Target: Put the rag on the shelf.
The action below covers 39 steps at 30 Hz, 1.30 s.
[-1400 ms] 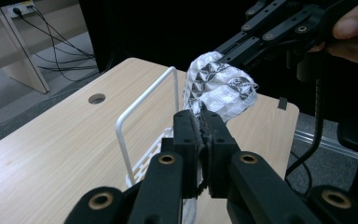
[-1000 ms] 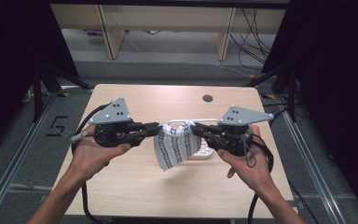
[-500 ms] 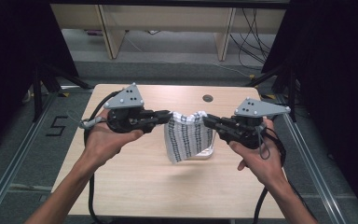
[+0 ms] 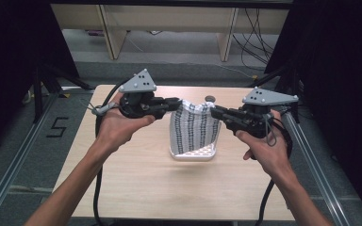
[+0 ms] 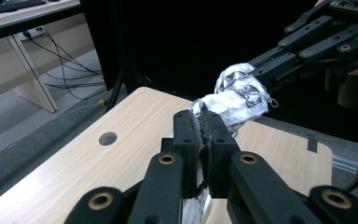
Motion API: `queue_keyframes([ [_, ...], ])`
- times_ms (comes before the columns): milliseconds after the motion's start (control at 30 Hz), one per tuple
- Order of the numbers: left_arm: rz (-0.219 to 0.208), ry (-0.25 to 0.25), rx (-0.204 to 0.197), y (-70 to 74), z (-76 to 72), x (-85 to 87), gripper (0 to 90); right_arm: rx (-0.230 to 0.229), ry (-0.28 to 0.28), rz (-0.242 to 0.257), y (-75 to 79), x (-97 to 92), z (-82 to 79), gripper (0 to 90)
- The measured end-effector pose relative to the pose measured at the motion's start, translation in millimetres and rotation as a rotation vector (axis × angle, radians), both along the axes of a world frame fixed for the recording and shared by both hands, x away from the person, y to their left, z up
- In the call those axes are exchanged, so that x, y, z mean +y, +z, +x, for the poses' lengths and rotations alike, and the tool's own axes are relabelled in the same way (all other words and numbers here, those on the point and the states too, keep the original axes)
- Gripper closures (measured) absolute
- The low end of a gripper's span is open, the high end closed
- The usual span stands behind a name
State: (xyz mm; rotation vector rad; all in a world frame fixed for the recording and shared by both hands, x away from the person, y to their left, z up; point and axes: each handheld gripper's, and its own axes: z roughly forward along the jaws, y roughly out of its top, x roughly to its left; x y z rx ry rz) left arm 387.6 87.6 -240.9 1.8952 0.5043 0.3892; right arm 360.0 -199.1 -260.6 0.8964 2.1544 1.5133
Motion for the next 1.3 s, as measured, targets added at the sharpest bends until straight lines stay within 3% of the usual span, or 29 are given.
queue_keyframes([
  [67,-0.003,0.007,0.001,1.1,5.8,-1.7,85.3,-0.019,-0.005,-0.006,0.9,-0.7,6.1,85.8],
  [100,-0.005,0.012,0.003,1.2,7.7,-2.3,85.3,0.004,-0.009,0.005,1.5,-0.5,8.3,85.8],
  [233,-0.018,0.025,0.022,-1.3,20.3,-5.8,85.3,0.001,-0.015,0.016,0.3,-1.4,20.5,85.8],
  [433,-0.048,0.053,0.042,-6.5,41.2,-10.3,85.2,0.039,-0.054,0.021,-2.7,-2.4,39.3,85.6],
  [467,-0.048,0.053,0.042,-6.5,41.2,-10.3,85.2,0.024,-0.056,0.009,-3.2,-3.1,43.9,85.5],
  [500,-0.056,0.064,0.053,-8.8,49.3,-11.9,85.2,0.045,-0.06,0.019,-3.2,-2.0,47.5,85.4],
  [700,-0.074,0.109,0.091,-18.7,73.3,-14.2,85.1,0.065,-0.073,0.015,-7.6,2.3,69.0,84.9],
  [733,-0.08,0.115,0.101,-20.8,77.4,-14.4,85.0,0.089,-0.081,0.015,-7.6,3.0,71.4,84.9],
  [833,-0.09,0.14,0.123,-26.9,89.0,-14.3,84.9,0.083,-0.097,0.009,-11.3,3.0,82.5,84.6],
  [933,-0.112,0.158,0.142,-34.9,99.9,-14.8,84.6,0.126,-0.115,0.018,-15.5,3.0,91.0,84.1],
  [1300,-0.131,0.199,0.216,-62.2,120.8,-14.2,83.2,0.192,-0.161,0.005,-36.9,5.4,117.8,81.7],
])
